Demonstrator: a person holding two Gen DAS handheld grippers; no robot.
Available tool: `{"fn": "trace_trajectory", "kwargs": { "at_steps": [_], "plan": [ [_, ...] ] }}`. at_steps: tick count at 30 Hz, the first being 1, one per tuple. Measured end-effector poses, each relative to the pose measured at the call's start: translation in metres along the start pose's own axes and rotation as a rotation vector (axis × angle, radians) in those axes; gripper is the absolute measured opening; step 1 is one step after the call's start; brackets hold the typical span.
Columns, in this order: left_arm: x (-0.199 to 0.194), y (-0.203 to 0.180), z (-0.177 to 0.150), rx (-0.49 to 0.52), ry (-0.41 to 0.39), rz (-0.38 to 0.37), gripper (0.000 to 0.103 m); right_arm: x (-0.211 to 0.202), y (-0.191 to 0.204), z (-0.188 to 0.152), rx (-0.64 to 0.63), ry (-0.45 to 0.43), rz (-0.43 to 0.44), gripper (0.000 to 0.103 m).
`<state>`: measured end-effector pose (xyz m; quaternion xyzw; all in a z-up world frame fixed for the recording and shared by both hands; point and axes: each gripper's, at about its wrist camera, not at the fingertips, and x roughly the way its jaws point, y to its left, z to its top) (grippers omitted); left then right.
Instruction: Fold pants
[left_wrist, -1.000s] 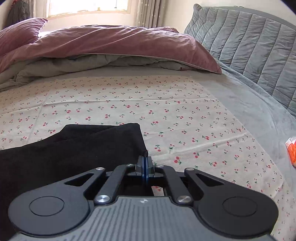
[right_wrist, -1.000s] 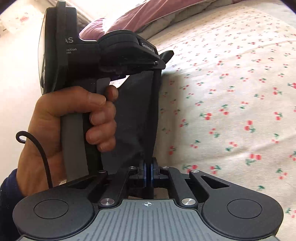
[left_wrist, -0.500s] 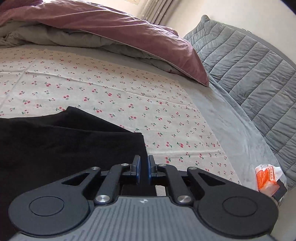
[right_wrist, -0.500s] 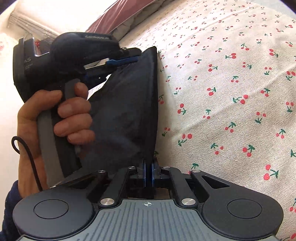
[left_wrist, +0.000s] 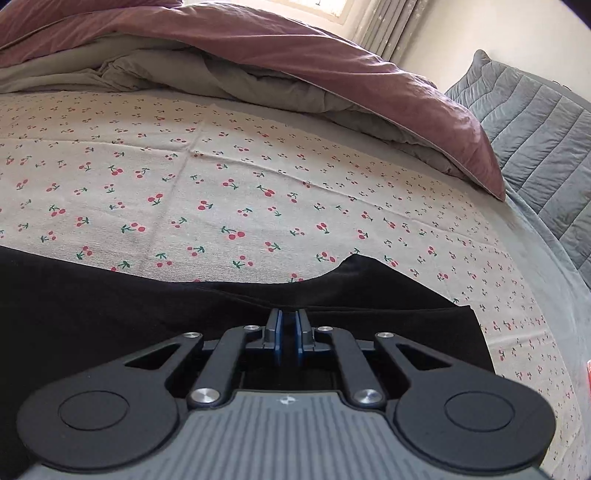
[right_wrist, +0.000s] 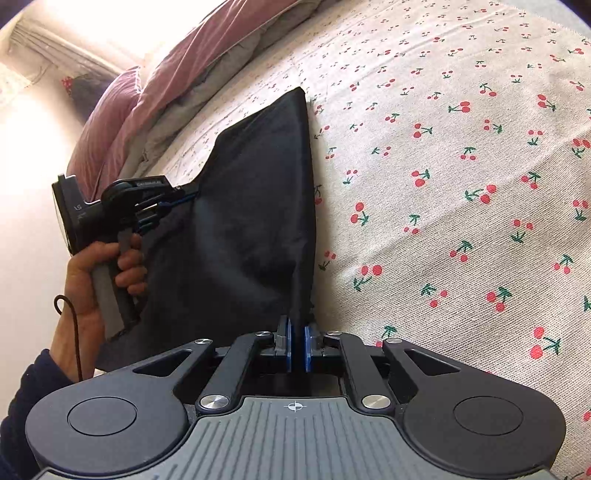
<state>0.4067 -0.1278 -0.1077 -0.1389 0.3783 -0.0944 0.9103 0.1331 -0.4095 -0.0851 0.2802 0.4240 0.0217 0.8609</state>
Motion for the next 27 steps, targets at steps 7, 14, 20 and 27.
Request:
{"fn": "trace_trajectory", "kwargs": {
  "at_steps": [7,14,20,27],
  "plan": [
    [0.004,0.007,-0.003,-0.009,-0.018,0.04,0.012,0.0,-0.003,-0.001,0.003,0.0,0.004,0.009],
    [-0.016,0.015,-0.012,-0.018,-0.031,0.043,0.013,-0.002,0.001,-0.001,0.005,-0.004,-0.004,0.009],
    [-0.047,0.009,-0.047,0.03,-0.017,0.029,0.023,-0.002,0.002,-0.002,0.004,-0.005,-0.011,0.009],
    [-0.093,-0.012,-0.103,0.158,0.002,0.045,0.028,-0.002,0.001,-0.001,0.023,-0.006,-0.009,0.01]
  ]
}}
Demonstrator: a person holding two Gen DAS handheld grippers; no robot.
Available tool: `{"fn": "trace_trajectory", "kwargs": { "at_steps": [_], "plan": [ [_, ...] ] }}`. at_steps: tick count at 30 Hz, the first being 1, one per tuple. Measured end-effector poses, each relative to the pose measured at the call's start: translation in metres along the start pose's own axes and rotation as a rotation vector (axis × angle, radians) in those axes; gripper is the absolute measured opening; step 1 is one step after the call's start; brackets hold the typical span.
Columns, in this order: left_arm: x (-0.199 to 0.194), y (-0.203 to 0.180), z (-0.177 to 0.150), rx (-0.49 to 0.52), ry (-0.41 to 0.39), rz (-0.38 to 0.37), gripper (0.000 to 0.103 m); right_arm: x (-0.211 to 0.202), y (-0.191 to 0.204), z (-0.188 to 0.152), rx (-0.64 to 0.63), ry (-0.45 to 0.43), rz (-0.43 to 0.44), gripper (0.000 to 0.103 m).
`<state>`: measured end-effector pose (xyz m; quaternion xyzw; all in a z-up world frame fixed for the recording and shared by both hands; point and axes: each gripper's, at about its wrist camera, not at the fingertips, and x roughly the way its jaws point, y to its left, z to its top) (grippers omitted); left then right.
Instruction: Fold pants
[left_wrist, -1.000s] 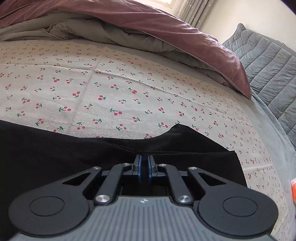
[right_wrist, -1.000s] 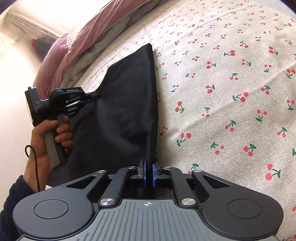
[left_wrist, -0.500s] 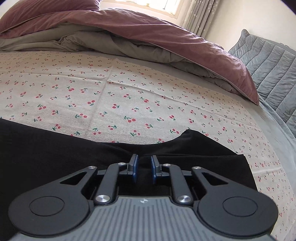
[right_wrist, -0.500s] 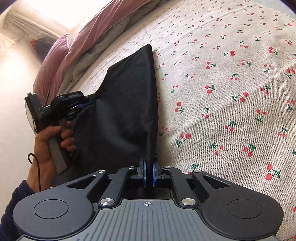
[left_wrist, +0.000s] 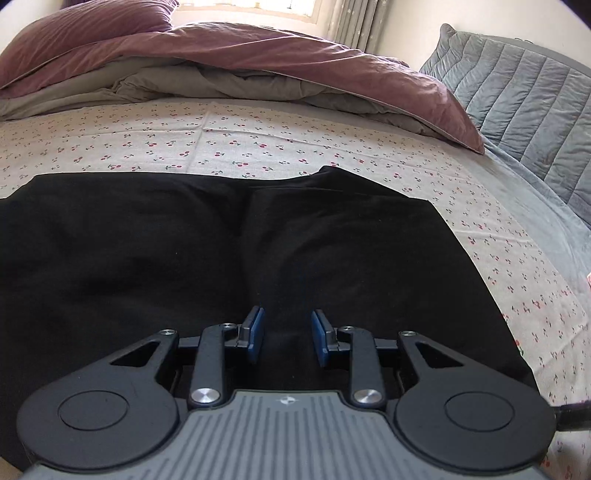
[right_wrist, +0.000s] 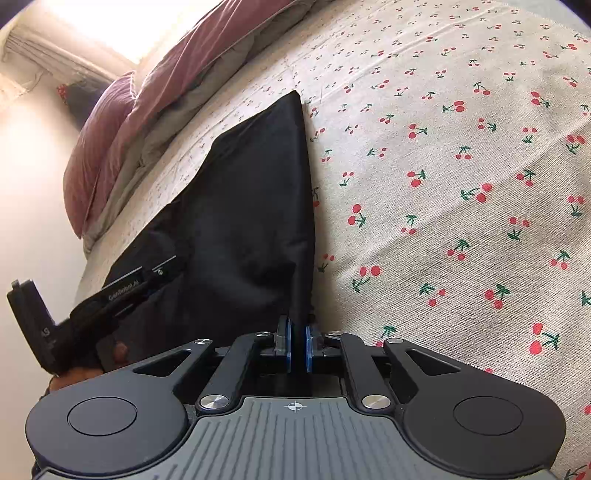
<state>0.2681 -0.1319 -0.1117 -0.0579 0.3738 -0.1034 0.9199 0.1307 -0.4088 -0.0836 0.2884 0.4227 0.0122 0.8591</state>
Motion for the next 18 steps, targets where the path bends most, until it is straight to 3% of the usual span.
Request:
{"fn": "trace_trajectory", "kwargs": {
  "at_steps": [6,9,16,18],
  "plan": [
    [-0.032,-0.006,-0.033,0.002,0.022,-0.005,0.028,-0.001,-0.001,0.0,0.001,-0.001,0.0,0.01],
    [-0.046,-0.015,-0.046,0.062,0.03,0.043,0.029,-0.001,-0.001,-0.001,0.0,-0.001,-0.001,0.01],
    [-0.053,-0.018,-0.053,0.089,0.054,0.073,0.035,-0.001,-0.004,-0.001,0.02,0.0,0.007,0.01],
    [-0.052,-0.021,-0.048,0.097,0.076,0.088,0.045,-0.002,-0.008,-0.001,0.044,0.001,0.023,0.01]
  ]
}}
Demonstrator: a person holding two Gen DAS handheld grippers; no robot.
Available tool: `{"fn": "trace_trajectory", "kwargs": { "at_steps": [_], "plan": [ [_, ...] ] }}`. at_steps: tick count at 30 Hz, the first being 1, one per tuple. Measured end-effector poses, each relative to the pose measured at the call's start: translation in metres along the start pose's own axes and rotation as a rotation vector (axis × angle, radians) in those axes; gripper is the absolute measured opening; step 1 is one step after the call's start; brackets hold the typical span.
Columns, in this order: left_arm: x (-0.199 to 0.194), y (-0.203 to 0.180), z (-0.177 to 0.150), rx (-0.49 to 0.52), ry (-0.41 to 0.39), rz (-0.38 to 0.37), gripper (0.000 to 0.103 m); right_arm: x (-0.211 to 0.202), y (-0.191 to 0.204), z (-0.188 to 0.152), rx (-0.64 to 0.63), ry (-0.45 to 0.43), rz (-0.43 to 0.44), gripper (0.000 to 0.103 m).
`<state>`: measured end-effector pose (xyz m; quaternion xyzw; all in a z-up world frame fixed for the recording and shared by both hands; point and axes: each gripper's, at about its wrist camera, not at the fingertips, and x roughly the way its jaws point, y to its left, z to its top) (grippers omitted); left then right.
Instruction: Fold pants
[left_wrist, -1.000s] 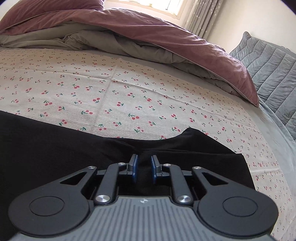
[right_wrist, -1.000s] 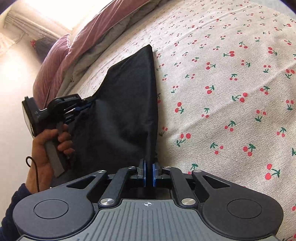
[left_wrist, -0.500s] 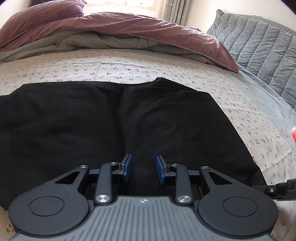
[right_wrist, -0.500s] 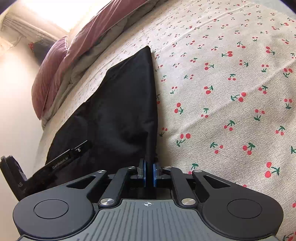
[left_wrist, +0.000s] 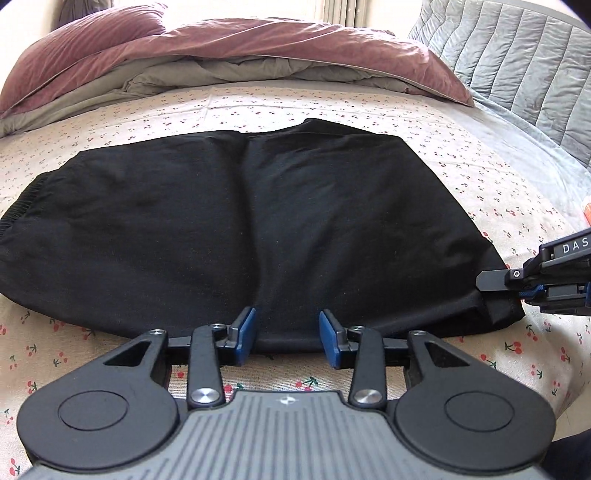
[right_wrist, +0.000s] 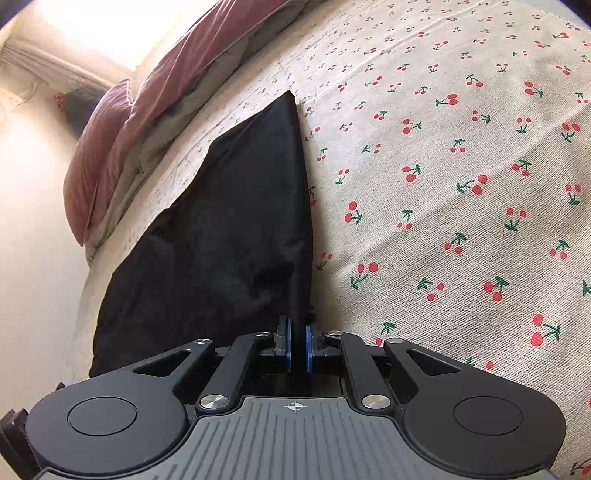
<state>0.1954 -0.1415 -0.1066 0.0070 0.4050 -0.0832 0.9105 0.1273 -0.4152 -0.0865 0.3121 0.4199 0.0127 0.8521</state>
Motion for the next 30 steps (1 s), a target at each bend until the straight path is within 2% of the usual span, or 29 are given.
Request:
{"fn": "trace_trajectory", "kwargs": {
  "at_steps": [2,5,7,8,14,15,16,18,21,25,26,27,30],
  "plan": [
    [-0.004,-0.003,0.002,0.02,0.0,0.018,0.049,-0.001,-0.007,0.0,0.055,0.005,0.04,0.011],
    [-0.006,-0.006,0.006,0.075,-0.02,0.049,0.053,-0.004,-0.021,0.0,0.152,0.021,0.135,0.023],
    [-0.003,-0.007,0.009,0.088,-0.016,0.056,0.054,-0.005,-0.025,-0.002,0.166,0.025,0.167,0.031],
    [-0.002,-0.006,0.012,0.082,-0.013,0.051,0.054,-0.004,-0.026,-0.003,0.162,0.026,0.169,0.031],
    [0.0,-0.006,0.025,0.061,-0.022,0.037,0.054,-0.004,-0.023,-0.016,0.117,-0.019,0.152,0.027],
    [0.0,-0.006,0.029,0.055,-0.02,0.032,0.054,-0.006,-0.019,-0.017,0.098,-0.031,0.135,0.012],
    [0.001,-0.006,0.034,0.047,-0.017,0.023,0.054,-0.009,-0.017,-0.02,0.085,-0.056,0.116,0.006],
    [0.002,-0.008,0.044,0.034,-0.019,0.008,0.054,-0.014,-0.015,-0.021,0.085,-0.092,0.118,0.006],
    [0.004,-0.02,0.069,0.045,-0.017,-0.056,0.054,-0.018,-0.003,-0.027,0.059,-0.147,0.099,0.006],
    [0.015,-0.059,0.108,0.138,-0.025,-0.128,0.057,-0.021,0.006,-0.031,0.055,-0.181,0.08,0.006],
    [0.022,-0.071,0.117,0.165,-0.018,-0.137,0.064,-0.021,0.007,-0.031,0.054,-0.184,0.079,0.006],
    [0.028,-0.085,0.124,0.191,-0.009,-0.138,0.071,-0.021,0.007,-0.03,0.05,-0.186,0.077,0.006],
    [0.049,-0.134,0.141,0.295,0.011,-0.127,0.072,-0.022,0.009,-0.03,0.034,-0.186,0.069,0.006]
  ]
}}
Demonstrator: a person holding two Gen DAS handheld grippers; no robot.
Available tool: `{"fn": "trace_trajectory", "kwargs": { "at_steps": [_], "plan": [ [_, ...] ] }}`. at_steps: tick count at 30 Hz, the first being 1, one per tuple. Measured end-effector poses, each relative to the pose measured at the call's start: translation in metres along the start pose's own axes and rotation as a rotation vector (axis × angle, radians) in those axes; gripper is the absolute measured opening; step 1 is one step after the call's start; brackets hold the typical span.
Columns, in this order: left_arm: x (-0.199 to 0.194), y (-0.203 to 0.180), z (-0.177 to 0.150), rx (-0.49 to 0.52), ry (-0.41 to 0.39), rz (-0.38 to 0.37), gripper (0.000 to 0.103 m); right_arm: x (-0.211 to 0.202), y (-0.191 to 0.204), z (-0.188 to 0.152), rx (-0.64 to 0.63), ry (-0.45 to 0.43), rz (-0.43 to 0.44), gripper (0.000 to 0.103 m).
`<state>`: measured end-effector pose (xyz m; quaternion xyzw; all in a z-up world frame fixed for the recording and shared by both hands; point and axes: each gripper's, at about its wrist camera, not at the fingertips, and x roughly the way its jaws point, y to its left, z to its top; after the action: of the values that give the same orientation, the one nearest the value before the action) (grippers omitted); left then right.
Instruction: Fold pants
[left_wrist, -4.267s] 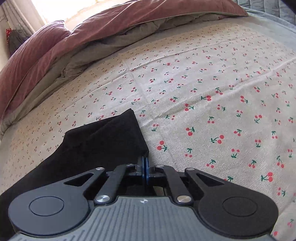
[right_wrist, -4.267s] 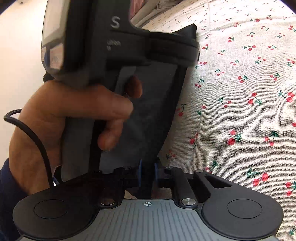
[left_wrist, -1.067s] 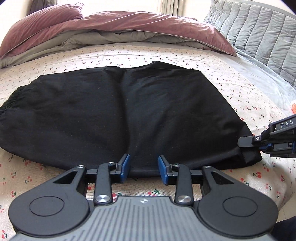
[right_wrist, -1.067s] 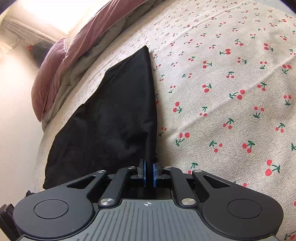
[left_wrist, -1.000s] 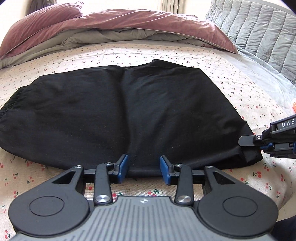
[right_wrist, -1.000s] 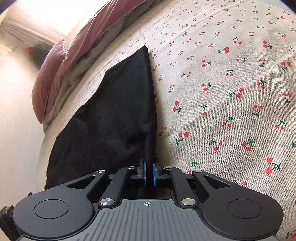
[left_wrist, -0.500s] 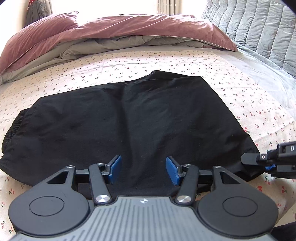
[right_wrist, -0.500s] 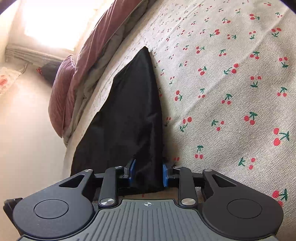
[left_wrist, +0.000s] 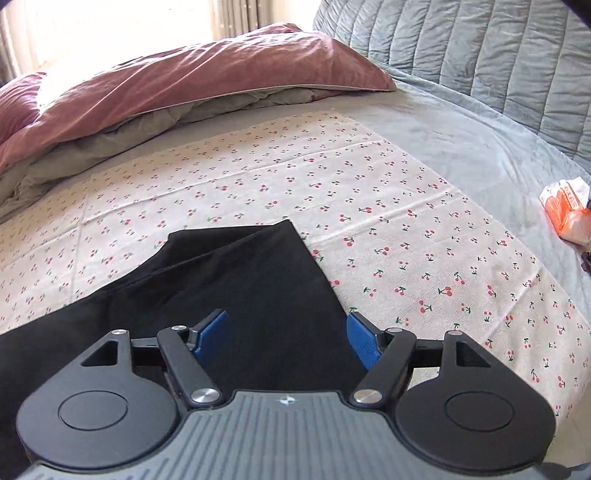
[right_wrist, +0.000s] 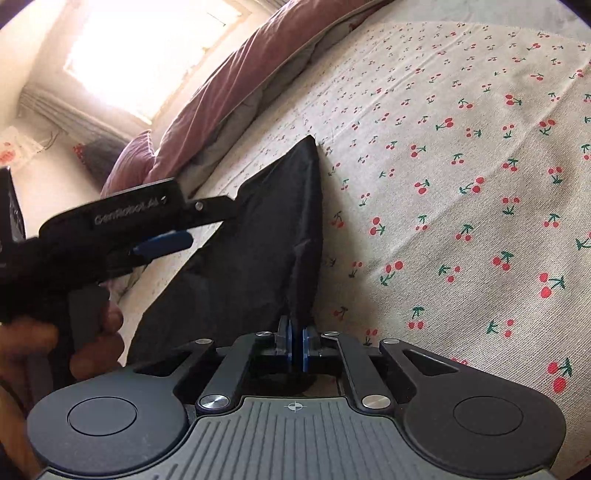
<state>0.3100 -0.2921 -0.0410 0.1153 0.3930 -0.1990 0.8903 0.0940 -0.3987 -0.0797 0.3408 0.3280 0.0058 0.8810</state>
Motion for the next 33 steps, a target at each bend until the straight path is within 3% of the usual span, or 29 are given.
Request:
{"fn": "trace_trajectory", "kwargs": {
  "at_steps": [3,7,8,10,11,12,13,18,22,24,27,33],
  "plan": [
    [0.035,-0.036,0.022,0.108,0.053,0.036,0.072,0.001,0.003,-0.001,-0.023,0.003,-0.002,0.006],
    [0.092,-0.066,0.033,0.233,0.169,0.19,0.07,0.004,0.003,-0.001,-0.052,0.014,-0.015,0.006],
    [0.106,-0.07,0.032,0.274,0.193,0.235,0.065,0.004,0.002,0.0,-0.053,0.018,-0.014,0.006],
    [0.117,-0.075,0.029,0.313,0.203,0.29,0.044,0.004,0.002,0.001,-0.056,0.025,-0.012,0.006],
    [0.119,-0.076,0.028,0.322,0.214,0.3,0.014,0.003,0.002,0.001,-0.058,0.026,-0.005,0.006],
    [0.12,-0.076,0.027,0.322,0.224,0.307,0.0,0.002,0.003,0.002,-0.069,0.024,0.0,0.006],
    [0.119,-0.073,0.029,0.313,0.225,0.302,0.0,-0.001,0.006,0.002,-0.092,0.012,0.0,0.006],
    [0.087,-0.036,0.046,0.15,0.155,0.181,0.0,-0.016,0.026,0.001,-0.209,-0.07,0.031,0.006],
    [0.043,0.023,0.062,-0.058,0.098,0.037,0.0,-0.026,0.06,-0.016,-0.426,-0.167,0.028,0.006],
    [0.019,0.051,0.061,-0.125,0.059,0.002,0.0,-0.027,0.073,-0.023,-0.484,-0.192,0.049,0.006],
    [-0.018,0.098,0.048,-0.205,-0.01,-0.02,0.0,-0.029,0.09,-0.033,-0.537,-0.209,0.091,0.006],
    [-0.073,0.201,-0.009,-0.407,-0.106,-0.08,0.0,-0.014,0.142,-0.07,-0.728,-0.217,0.205,0.006]
  ]
}}
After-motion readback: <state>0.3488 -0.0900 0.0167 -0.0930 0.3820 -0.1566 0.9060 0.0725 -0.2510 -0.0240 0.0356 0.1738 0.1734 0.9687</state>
